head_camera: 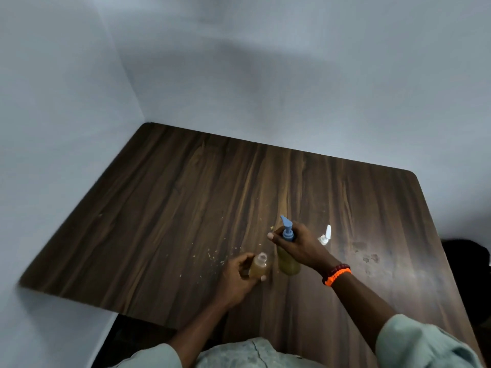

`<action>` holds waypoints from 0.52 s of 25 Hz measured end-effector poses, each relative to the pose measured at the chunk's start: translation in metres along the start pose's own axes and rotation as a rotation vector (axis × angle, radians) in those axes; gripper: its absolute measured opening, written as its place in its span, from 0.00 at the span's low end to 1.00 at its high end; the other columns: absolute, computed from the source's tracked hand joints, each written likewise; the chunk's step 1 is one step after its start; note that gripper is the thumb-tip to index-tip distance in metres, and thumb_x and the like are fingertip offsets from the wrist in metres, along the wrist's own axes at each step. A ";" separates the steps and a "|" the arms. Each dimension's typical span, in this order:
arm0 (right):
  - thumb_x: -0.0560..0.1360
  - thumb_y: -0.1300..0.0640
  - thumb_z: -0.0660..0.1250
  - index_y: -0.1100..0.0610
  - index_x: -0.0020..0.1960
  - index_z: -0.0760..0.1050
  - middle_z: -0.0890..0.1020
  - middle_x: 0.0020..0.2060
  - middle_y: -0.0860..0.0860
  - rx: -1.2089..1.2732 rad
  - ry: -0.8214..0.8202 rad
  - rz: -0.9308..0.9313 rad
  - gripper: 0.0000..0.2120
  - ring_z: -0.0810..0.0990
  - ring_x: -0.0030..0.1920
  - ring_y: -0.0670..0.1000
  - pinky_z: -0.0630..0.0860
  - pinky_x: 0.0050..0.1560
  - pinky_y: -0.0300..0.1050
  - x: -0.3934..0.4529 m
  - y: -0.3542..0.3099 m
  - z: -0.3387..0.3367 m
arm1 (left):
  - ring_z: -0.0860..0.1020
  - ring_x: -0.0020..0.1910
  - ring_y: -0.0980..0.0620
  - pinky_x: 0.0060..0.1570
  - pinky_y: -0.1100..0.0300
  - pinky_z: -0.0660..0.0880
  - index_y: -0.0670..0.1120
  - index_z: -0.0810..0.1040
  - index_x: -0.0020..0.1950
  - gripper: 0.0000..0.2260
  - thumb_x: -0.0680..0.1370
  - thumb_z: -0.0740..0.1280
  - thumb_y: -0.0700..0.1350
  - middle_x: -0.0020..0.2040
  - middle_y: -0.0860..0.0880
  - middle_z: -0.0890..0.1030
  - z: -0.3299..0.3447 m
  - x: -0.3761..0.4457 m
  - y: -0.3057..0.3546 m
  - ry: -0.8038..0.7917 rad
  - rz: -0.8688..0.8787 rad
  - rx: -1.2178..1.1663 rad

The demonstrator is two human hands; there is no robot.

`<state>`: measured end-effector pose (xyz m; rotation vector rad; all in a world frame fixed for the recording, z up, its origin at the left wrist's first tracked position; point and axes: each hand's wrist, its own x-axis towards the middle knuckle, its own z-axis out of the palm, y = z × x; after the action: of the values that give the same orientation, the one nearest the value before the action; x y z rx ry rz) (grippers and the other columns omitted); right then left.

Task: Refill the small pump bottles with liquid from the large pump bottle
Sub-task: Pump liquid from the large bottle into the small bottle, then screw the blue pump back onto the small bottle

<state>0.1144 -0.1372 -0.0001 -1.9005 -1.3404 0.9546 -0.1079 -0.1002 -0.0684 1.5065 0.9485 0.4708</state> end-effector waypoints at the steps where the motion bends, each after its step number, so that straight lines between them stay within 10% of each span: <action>1: 0.78 0.46 0.72 0.48 0.45 0.81 0.84 0.45 0.49 -0.035 -0.023 -0.024 0.06 0.83 0.46 0.44 0.79 0.46 0.35 0.009 -0.004 -0.001 | 0.84 0.59 0.59 0.58 0.69 0.78 0.48 0.83 0.63 0.22 0.71 0.81 0.38 0.60 0.51 0.87 0.000 -0.001 -0.002 0.007 -0.009 -0.009; 8: 0.80 0.44 0.69 0.51 0.64 0.83 0.83 0.48 0.54 -0.350 -0.285 -0.171 0.17 0.73 0.59 0.54 0.75 0.58 0.50 0.068 -0.027 0.010 | 0.84 0.63 0.54 0.66 0.50 0.81 0.50 0.82 0.65 0.25 0.70 0.82 0.41 0.61 0.51 0.87 0.019 -0.014 -0.013 -0.082 -0.078 -0.031; 13: 0.81 0.45 0.67 0.52 0.73 0.75 0.82 0.42 0.51 -0.446 -0.455 -0.204 0.23 0.71 0.42 0.43 0.66 0.54 0.39 0.097 -0.038 0.018 | 0.85 0.60 0.58 0.60 0.61 0.82 0.67 0.82 0.58 0.24 0.69 0.81 0.45 0.59 0.60 0.87 0.028 -0.021 -0.002 -0.127 -0.072 -0.059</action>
<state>0.1017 -0.0319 0.0011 -1.8663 -2.1192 1.0907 -0.0996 -0.1341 -0.0708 1.4266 0.8787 0.3442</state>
